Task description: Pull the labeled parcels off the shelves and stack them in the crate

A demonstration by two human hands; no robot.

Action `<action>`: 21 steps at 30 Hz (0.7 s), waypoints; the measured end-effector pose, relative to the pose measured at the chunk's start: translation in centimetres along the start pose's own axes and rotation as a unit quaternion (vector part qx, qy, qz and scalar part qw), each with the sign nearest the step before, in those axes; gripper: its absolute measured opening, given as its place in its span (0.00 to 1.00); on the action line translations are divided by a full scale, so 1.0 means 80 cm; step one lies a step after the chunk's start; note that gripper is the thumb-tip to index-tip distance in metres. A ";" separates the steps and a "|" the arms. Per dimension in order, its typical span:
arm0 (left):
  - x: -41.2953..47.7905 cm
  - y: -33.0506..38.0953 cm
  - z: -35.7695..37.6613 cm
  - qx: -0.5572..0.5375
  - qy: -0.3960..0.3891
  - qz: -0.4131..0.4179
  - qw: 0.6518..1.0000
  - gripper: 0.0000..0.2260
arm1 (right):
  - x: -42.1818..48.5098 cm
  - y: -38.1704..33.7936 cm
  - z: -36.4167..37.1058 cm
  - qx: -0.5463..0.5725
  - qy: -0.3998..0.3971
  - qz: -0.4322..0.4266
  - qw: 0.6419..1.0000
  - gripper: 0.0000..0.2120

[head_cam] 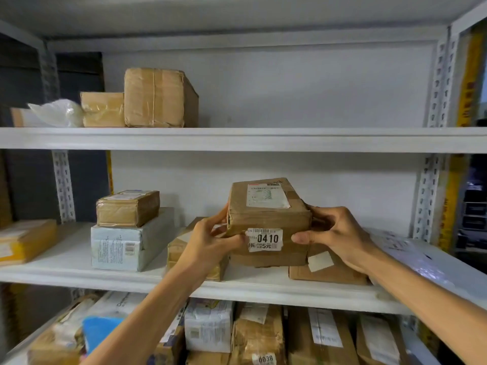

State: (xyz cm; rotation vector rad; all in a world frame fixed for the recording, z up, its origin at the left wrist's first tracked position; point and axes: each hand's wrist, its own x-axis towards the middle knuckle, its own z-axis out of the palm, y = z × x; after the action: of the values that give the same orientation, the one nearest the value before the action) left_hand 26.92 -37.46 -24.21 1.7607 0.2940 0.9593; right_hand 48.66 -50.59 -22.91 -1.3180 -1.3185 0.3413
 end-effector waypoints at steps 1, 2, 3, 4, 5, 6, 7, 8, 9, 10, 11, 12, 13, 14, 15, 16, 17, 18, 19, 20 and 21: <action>0.003 -0.004 -0.010 0.022 0.012 0.013 1.000 0.19 | 0.008 0.009 0.013 0.021 0.010 0.010 1.000 0.32; 0.007 -0.008 -0.021 0.039 0.022 0.017 0.999 0.20 | 0.015 0.016 0.027 0.045 0.022 0.022 0.999 0.34; 0.010 -0.012 -0.033 0.049 0.029 0.018 0.998 0.20 | 0.024 0.022 0.042 0.064 0.031 0.029 0.997 0.35; 0.014 -0.017 -0.047 0.054 0.037 0.017 0.998 0.20 | 0.033 0.025 0.058 0.077 0.033 0.032 0.996 0.35; 0.018 -0.022 -0.062 0.055 0.042 0.015 0.997 0.19 | 0.044 0.029 0.073 0.088 0.030 0.028 0.995 0.32; 0.023 -0.026 -0.076 0.058 0.045 0.011 0.997 0.18 | 0.054 0.032 0.089 0.096 0.029 0.022 0.995 0.28; 0.026 -0.027 -0.088 0.057 0.047 0.008 0.997 0.18 | 0.063 0.036 0.104 0.099 0.030 0.019 0.995 0.24; 0.030 -0.031 -0.101 0.054 0.053 0.006 0.997 0.17 | 0.073 0.039 0.120 0.097 0.033 0.015 0.995 0.21; 0.035 -0.034 -0.112 0.047 0.063 0.004 0.997 0.17 | 0.083 0.044 0.135 0.094 0.034 0.009 0.995 0.19; 0.041 -0.039 -0.124 0.046 0.072 -0.001 0.996 0.16 | 0.093 0.047 0.148 0.094 0.033 0.004 0.995 0.18; 0.046 -0.041 -0.134 0.046 0.073 -0.005 0.996 0.15 | 0.103 0.051 0.159 0.096 0.033 0.002 0.995 0.17; 0.053 -0.047 -0.145 0.053 0.063 -0.011 0.997 0.15 | 0.114 0.055 0.168 0.099 0.036 0.003 0.994 0.16; 0.058 -0.053 -0.155 0.055 0.051 -0.016 0.997 0.14 | 0.124 0.060 0.176 0.096 0.036 0.005 0.995 0.15; 0.063 -0.062 -0.164 0.056 0.044 -0.024 0.997 0.14 | 0.132 0.064 0.183 0.088 0.033 0.010 0.996 0.14; 0.067 -0.068 -0.171 0.054 0.042 -0.034 0.997 0.14 | 0.139 0.072 0.190 0.079 0.029 0.015 0.996 0.14; 0.070 -0.078 -0.177 0.054 0.043 -0.043 0.997 0.14 | 0.145 0.079 0.196 0.069 0.026 0.023 0.997 0.15; 0.073 -0.086 -0.181 0.050 0.042 -0.049 0.997 0.14 | 0.149 0.088 0.201 0.059 0.026 0.031 0.997 0.15; 0.076 -0.093 -0.184 0.048 0.041 -0.052 0.997 0.14 | 0.153 0.094 0.205 0.049 0.028 0.040 0.998 0.14; 0.079 -0.096 -0.186 0.046 0.040 -0.054 0.997 0.15 | 0.156 0.098 0.207 0.042 0.030 0.045 0.998 0.13; 0.085 -0.100 -0.190 0.052 0.039 -0.054 0.996 0.15 | 0.160 0.101 0.209 0.037 0.034 0.046 0.998 0.13; 0.090 -0.104 -0.195 0.055 0.039 -0.052 0.996 0.15 | 0.165 0.103 0.210 0.035 0.037 0.046 0.998 0.13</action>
State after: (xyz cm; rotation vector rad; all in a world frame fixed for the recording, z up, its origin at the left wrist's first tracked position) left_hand 22.37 -19.07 -26.33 1.7917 0.4918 0.9533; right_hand 42.84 -29.01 -27.80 -1.3225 -1.1774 0.3953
